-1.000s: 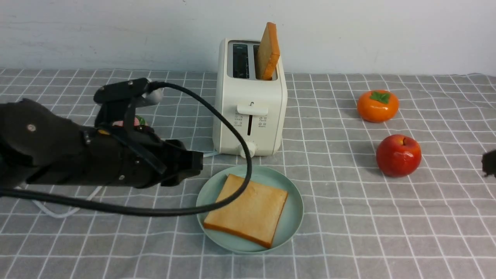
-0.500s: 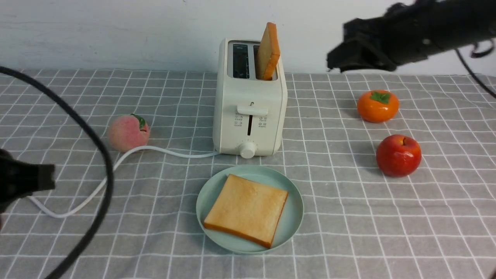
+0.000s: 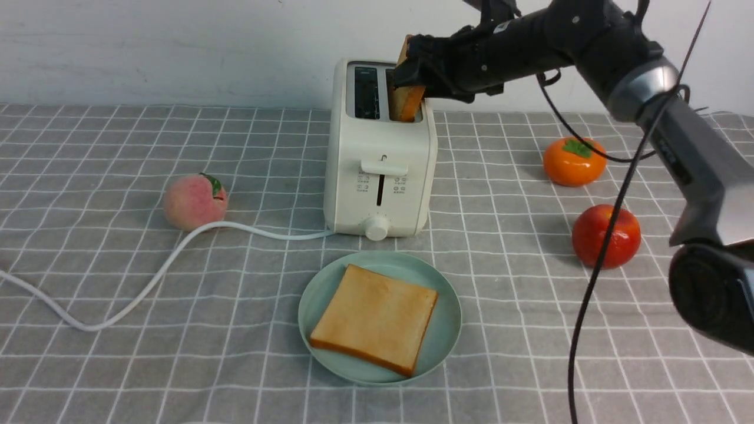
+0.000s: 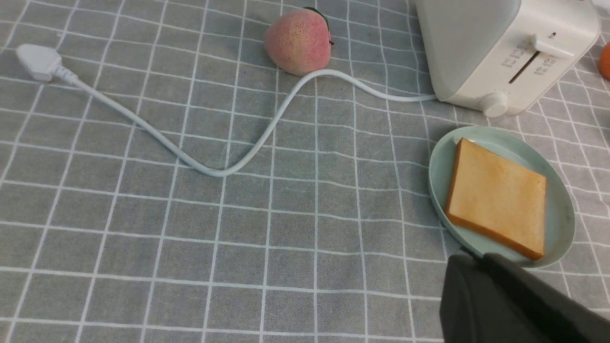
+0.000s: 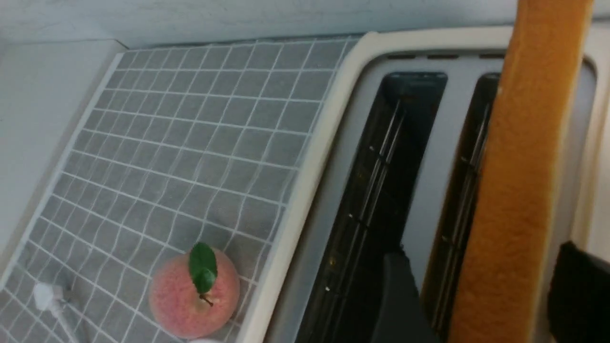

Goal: Take toasted bread from bread machine on grey coffee table place on plate.
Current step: 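Grasp the toast slice in the toaster and pull it up out of the slot with the right gripper, then place the held slice of bread on top of the slice on the plate with the right gripper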

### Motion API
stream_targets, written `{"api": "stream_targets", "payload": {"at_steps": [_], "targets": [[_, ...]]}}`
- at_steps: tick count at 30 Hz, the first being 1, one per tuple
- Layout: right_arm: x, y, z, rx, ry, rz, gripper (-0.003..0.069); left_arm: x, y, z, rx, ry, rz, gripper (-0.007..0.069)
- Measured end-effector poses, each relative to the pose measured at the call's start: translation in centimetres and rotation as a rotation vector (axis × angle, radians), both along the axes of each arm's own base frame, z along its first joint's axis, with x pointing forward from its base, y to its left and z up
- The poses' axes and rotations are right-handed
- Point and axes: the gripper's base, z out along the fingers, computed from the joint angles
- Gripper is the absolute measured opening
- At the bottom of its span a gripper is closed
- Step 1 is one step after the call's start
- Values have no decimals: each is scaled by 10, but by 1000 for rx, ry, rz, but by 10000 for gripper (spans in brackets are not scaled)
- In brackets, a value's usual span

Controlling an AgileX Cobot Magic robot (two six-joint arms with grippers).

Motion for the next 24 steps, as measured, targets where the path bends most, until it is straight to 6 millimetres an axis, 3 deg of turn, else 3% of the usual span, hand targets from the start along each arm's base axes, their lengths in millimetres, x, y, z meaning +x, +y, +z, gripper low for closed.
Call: {"api": "stream_targets", "payload": {"at_steps": [1,2,3,7,8,11,12,14,15,19,24], "targets": [[-4,-1,9,-23,-13,17,181,-1,0,0,0,1,0,-14],[-7,-2,14,-51,-19,27,106,-1,0,0,0,2,0,-14],[-11,-4,20,-82,-22,31,80,-1,0,0,0,1,0,-14],[-29,-13,47,-161,-5,31,93,0,0,1,-4,-13,-2,-14],[-41,-21,69,-184,-14,13,93,1,0,2,-7,-29,-3,-14],[-64,-30,112,-142,-58,20,93,2,-1,4,-13,-55,-7,-14],[-81,-33,139,-108,-104,34,93,2,-1,5,-11,-62,-6,-14],[-99,-36,164,-75,-158,50,93,2,0,5,-7,-67,-4,-14],[-120,-39,190,-54,-215,60,93,3,0,5,-2,-69,-1,-14],[-151,-45,225,-31,-299,59,93,3,1,5,16,-67,7,-14],[-164,-48,237,-14,-302,59,93,1,5,2,51,-34,26,-14]]}}
